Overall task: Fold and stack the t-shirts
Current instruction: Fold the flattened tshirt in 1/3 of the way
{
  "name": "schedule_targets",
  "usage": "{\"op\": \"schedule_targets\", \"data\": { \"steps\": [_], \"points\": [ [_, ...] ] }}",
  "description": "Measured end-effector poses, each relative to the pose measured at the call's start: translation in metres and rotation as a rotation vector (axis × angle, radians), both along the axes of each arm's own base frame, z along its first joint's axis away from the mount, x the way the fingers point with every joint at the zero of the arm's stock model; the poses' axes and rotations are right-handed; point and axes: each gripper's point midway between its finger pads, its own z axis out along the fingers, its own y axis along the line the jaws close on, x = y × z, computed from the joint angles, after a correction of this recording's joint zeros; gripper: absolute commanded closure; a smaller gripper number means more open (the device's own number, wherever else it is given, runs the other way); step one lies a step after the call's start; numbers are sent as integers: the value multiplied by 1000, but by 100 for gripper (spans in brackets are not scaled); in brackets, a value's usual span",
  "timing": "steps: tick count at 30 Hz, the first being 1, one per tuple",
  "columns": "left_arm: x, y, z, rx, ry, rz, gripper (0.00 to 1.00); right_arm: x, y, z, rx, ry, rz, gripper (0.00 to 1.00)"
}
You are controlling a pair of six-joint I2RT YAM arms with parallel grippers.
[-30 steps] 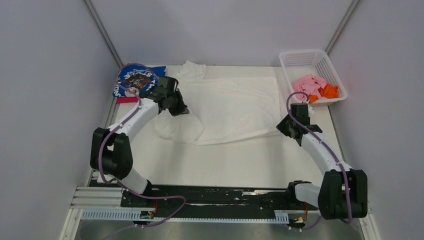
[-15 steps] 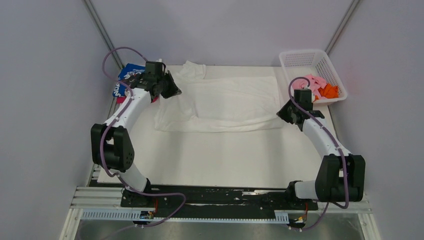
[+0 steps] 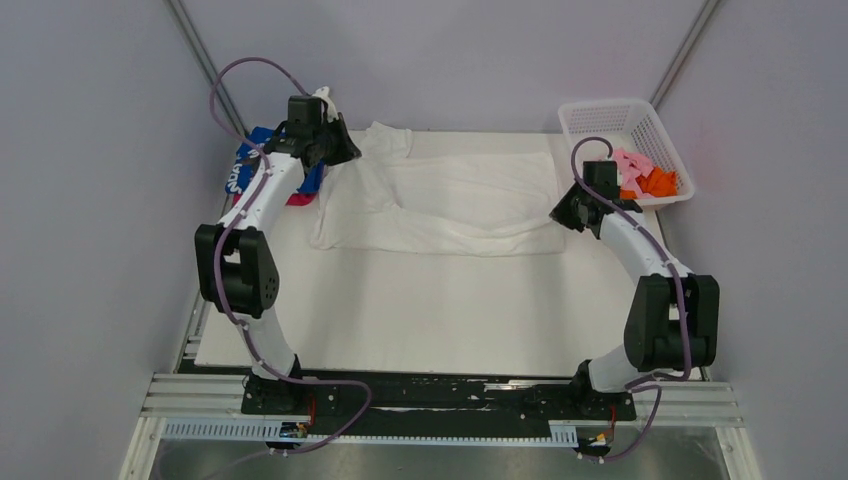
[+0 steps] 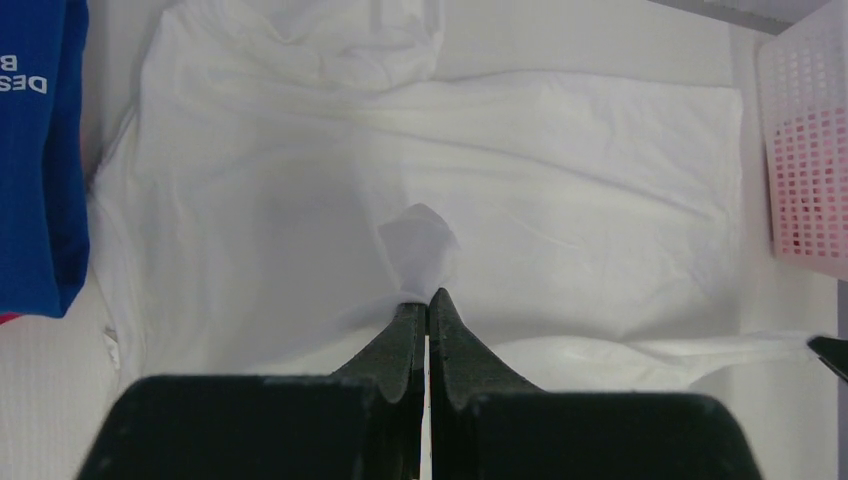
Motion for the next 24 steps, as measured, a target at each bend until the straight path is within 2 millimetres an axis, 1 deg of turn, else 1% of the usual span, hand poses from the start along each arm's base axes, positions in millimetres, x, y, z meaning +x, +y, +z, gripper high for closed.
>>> {"op": "schedule_targets", "data": {
  "steps": [4,7,8,9,10,11,12,13,14,15,17,19,21,23,24],
  "points": [
    [17,7,-12,24,7,9,100,14,-9,-4,-3,13,-23,94],
    [33,14,-27,37,30,19,100,25,-20,-11,-10,28,-53,94],
    [40,16,-32,42,33,24,100,30,-25,-15,-18,37,-67,91],
    [49,19,-37,47,37,32,100,35,-29,-19,-25,46,-78,86],
    [59,21,-43,52,40,41,97,40,-32,-24,-30,55,-86,78],
    [66,24,-48,56,44,48,79,44,-35,-29,-34,66,-92,72],
    [75,26,-57,60,52,55,67,49,-37,-33,-36,74,-97,64],
    [82,28,-63,64,58,56,43,54,-39,-38,-40,83,-99,52],
    [89,29,-72,66,67,56,34,58,-40,-42,-43,90,-101,40],
    [94,29,-79,71,76,50,13,61,-41,-46,-45,96,-102,33],
    [104,29,-93,70,101,51,2,64,-40,-47,-42,105,-97,25],
    [111,30,-102,72,123,53,0,67,-36,-42,-44,96,-78,20],
    [114,30,-103,73,131,53,0,72,-31,-36,-45,75,-47,13],
    [112,28,-99,67,135,46,0,72,-23,-31,-43,62,-5,1],
    [111,27,-94,61,127,43,0,71,-17,-28,-39,55,17,0]
  ]
}}
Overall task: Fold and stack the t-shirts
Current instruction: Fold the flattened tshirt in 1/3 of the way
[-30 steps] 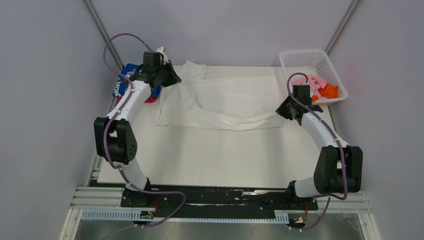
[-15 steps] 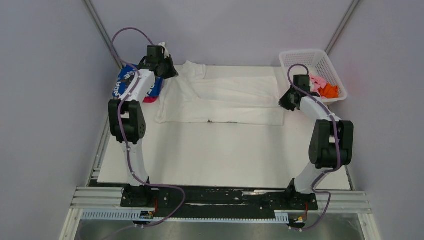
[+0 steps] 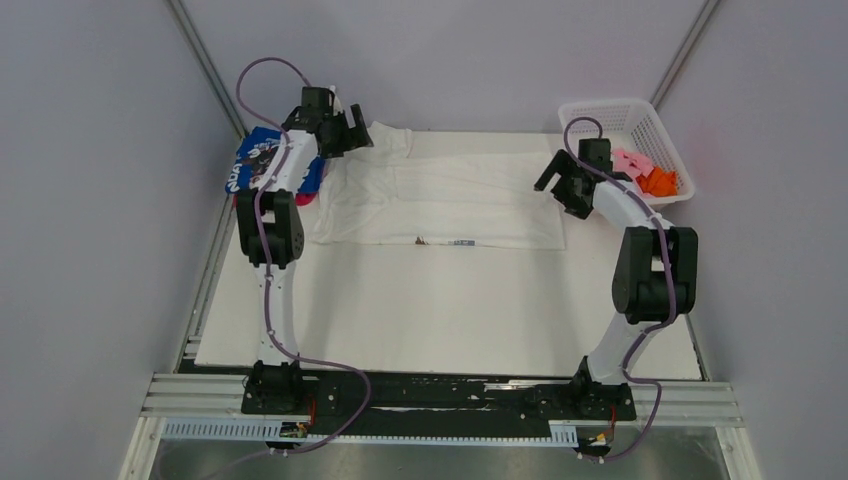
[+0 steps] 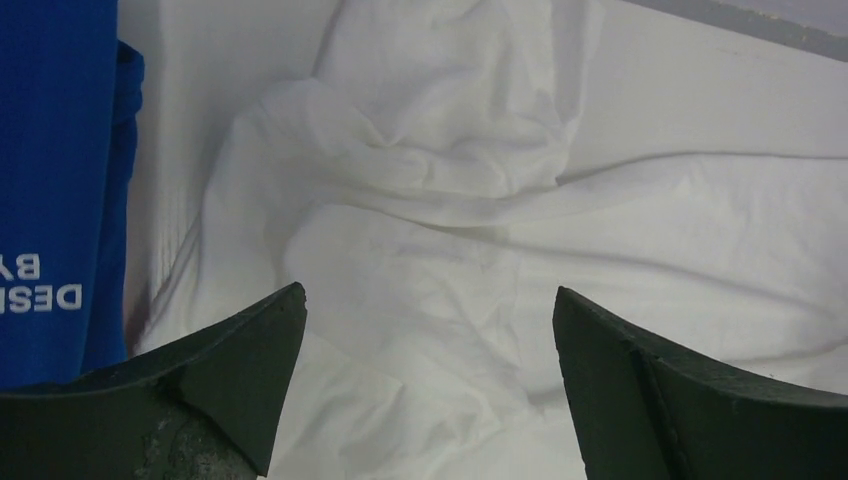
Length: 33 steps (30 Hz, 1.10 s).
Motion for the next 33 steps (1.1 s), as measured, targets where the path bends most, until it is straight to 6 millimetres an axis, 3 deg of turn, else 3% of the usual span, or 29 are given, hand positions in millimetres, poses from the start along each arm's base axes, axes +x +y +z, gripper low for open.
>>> {"op": "schedule_targets", "data": {
  "steps": [3,8,12,15,20,25,30,33],
  "points": [
    [-21,-6,9,-10,11,-8,0,-7,24,9,11,-25,79,0],
    [-85,-22,23,-27,41,-13,0,-23,79,9,31,-36,245,0],
    [-112,-40,14,-49,59,-35,0,-26,104,-4,21,-26,333,0],
    [-127,-41,-21,-18,131,-21,0,-25,107,-24,6,5,349,0],
    [-150,-16,-81,52,275,52,0,-43,97,-59,-22,80,331,0],
    [-169,-7,-81,38,250,90,0,-59,91,-60,-28,59,315,0],
    [-211,-6,-83,11,264,108,0,-89,91,-60,10,68,305,0],
    [-241,-6,-84,17,285,127,0,-118,90,-60,44,94,290,0]
  ]
}}
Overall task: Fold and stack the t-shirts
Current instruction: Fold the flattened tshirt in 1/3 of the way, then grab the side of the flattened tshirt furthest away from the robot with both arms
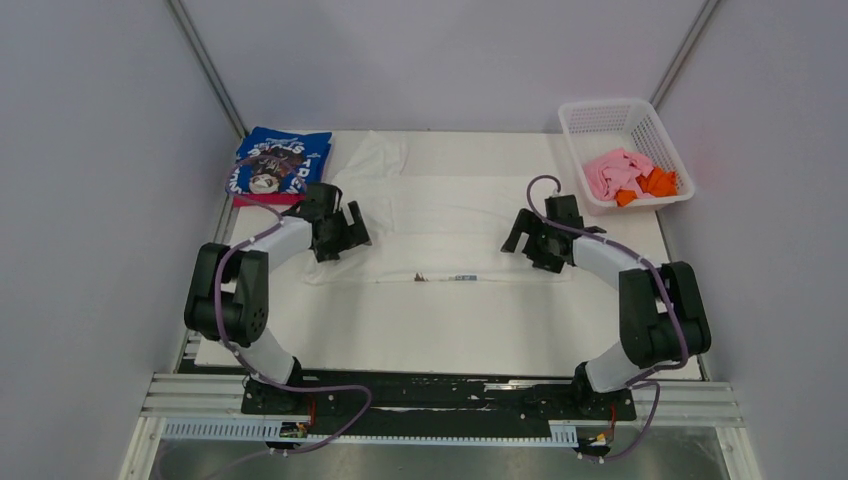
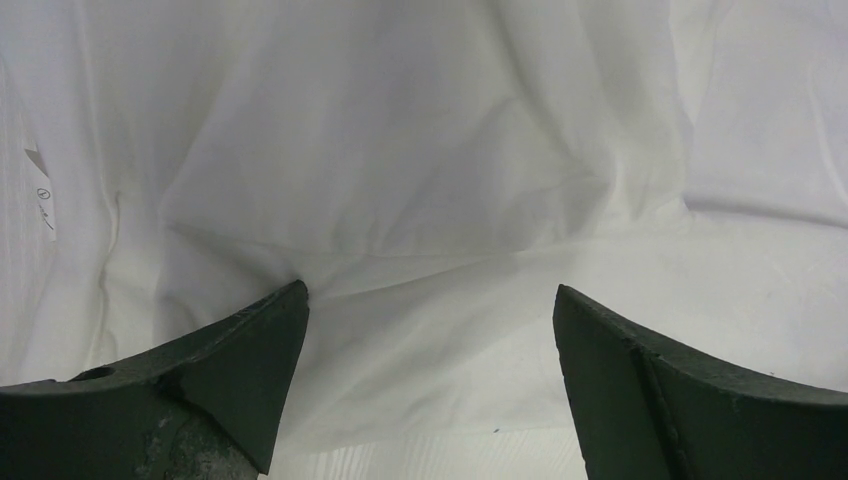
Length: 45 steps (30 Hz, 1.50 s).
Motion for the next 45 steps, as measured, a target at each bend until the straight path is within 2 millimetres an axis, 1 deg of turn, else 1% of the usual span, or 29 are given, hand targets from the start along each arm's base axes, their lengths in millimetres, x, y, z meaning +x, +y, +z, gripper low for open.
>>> {"op": "schedule_targets", "data": {
  "steps": [1,4,6,8,13,15,18,21,24,26,28,29,31,34,36,38,40,42,44,45],
  "points": [
    [-11,0,0,6,8,3,0,-11,-1,0,8,14,-5,0],
    [-51,0,-3,18,51,13,0,-40,-2,-1,30,60,-20,0],
    [-72,1,-3,16,72,17,0,-60,-2,-2,44,98,-29,0],
    [-92,2,-4,10,91,27,0,-73,-2,-2,59,125,-36,0],
    [-132,5,-4,-3,138,51,0,-101,2,-2,93,184,-54,0],
    [-145,7,-4,-5,151,58,0,-109,2,-2,99,204,-60,0],
    [-157,8,-3,-7,171,61,0,-123,3,-2,104,241,-66,0],
    [-159,9,-1,-4,171,61,0,-131,1,-1,94,260,-65,0],
    [-157,12,5,12,168,66,0,-133,-2,3,76,249,-60,0],
    [-148,13,17,26,139,71,0,-128,-3,11,68,215,-51,0],
    [-131,14,36,39,80,73,0,-114,-3,27,66,146,-41,0],
    [-120,14,49,47,42,77,0,-106,-2,35,67,113,-38,0],
    [-95,13,75,60,-33,79,0,-86,0,55,70,27,-32,0],
    [-47,11,111,98,-126,82,0,-60,-2,75,60,-50,-53,0],
    [-15,9,125,133,-157,79,0,-43,-6,83,52,-81,-75,0],
    [21,7,131,172,-171,73,0,-24,-13,88,43,-101,-106,0],
    [57,5,131,209,-175,59,0,-11,-19,88,29,-109,-123,0],
    [92,4,126,244,-166,39,0,1,-24,86,12,-108,-133,0],
    [123,4,116,279,-157,24,0,11,-29,81,-8,-99,-136,0],
    [143,4,109,296,-158,14,0,15,-30,78,-17,-93,-137,0]
  ]
}}
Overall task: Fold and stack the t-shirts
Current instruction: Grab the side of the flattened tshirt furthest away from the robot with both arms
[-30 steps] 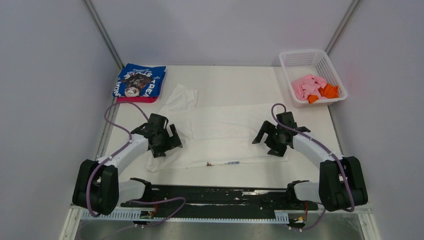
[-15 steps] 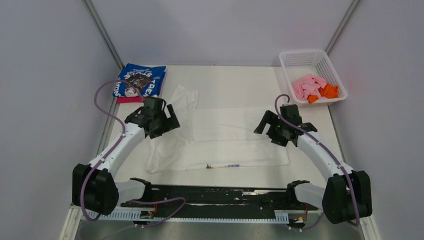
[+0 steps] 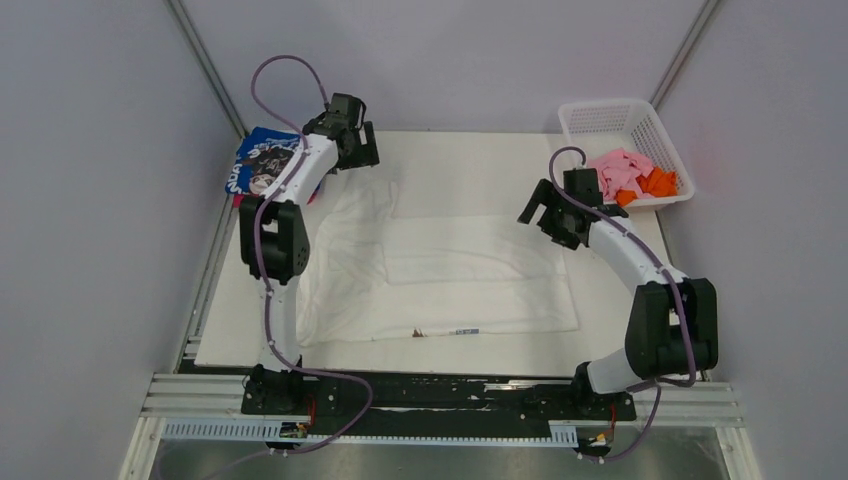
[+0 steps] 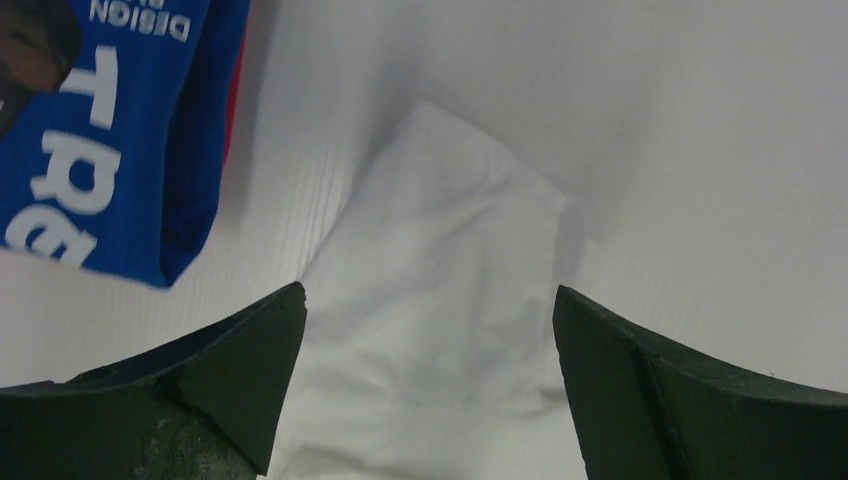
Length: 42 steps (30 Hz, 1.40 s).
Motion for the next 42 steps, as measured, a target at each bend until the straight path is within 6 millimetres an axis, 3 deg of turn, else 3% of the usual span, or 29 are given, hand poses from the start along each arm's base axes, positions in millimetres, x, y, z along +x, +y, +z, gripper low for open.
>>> {"op": "schedule_targets", "data": {
  "steps": [7,11,14,24,26,30,37,42],
  "points": [
    [78,6,-61,26,39,-53,4,15,-3,-20,-38,37,23,0],
    [82,11,-92,7,83,-78,8,16,-4,-25,-51,47,35,0],
    [83,14,-105,2,98,-82,9,17,-4,-27,-55,48,39,0],
    [93,9,-110,-14,68,-116,18,21,-3,-25,-54,31,41,0],
    [95,6,-110,-21,64,-127,24,21,-3,-24,-53,29,41,0],
    [94,3,-110,-36,66,-137,49,21,-3,-24,-54,27,41,0],
    [91,-5,-114,-54,68,-159,59,21,-3,-24,-54,27,40,0],
    [84,-13,-115,-32,73,-173,72,21,-4,-24,-55,27,40,0]
  ]
}}
